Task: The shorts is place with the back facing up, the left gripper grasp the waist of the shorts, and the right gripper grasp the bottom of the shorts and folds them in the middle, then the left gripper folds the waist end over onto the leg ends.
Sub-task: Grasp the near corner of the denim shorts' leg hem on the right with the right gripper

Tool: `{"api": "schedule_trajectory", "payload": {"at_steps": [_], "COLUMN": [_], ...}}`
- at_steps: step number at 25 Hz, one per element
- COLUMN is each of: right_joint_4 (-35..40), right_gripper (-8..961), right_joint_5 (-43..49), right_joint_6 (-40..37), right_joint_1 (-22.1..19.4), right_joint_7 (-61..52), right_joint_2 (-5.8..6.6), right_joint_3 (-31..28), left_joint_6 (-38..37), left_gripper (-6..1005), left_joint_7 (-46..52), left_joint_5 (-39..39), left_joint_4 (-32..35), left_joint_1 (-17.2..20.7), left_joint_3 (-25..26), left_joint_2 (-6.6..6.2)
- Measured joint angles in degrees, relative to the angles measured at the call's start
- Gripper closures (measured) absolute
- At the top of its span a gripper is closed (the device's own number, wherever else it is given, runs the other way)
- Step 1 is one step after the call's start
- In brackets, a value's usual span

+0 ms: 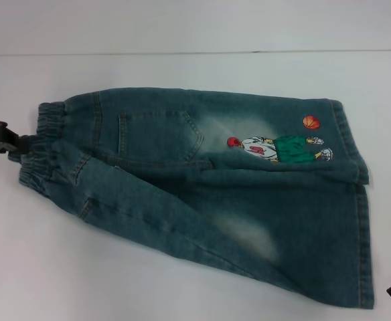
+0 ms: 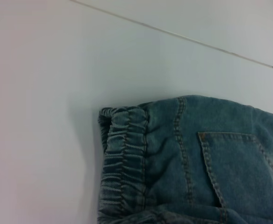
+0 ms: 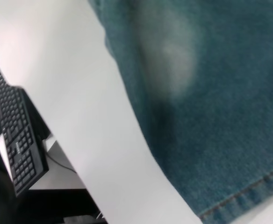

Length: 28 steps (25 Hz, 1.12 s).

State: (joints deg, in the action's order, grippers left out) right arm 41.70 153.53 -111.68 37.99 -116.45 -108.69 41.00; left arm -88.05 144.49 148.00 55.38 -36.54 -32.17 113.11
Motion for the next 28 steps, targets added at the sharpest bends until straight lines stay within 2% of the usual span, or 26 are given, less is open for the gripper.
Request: {"api": "schedule_trajectory", "payload": {"at_steps": [9,28], "right_joint_4": [-2.0,-6.4], "right_gripper": [72,73], "right_joint_5": [2.1,2.4], "right_joint_6": [2.3,3.5], "right_joint_1": [0.5,2.0], "right_joint_7": [-2.9,-2.9], "right_joint_2": [0.08,-1.09], "right_joint_3": [0.4,3.3], "left_joint_6": [0.0,0.5], "left_gripper": [939,931], "left_joint_7": [0.0,-0.2], "left_joint_5": [0.0,0.4], "left_joint_4": [-0.1,-0.2], "left_joint_1": [-0.5,-0.7], "left_joint_3": [-0.1,-0.1], "left_joint_2": [0.02,-0.31]}}
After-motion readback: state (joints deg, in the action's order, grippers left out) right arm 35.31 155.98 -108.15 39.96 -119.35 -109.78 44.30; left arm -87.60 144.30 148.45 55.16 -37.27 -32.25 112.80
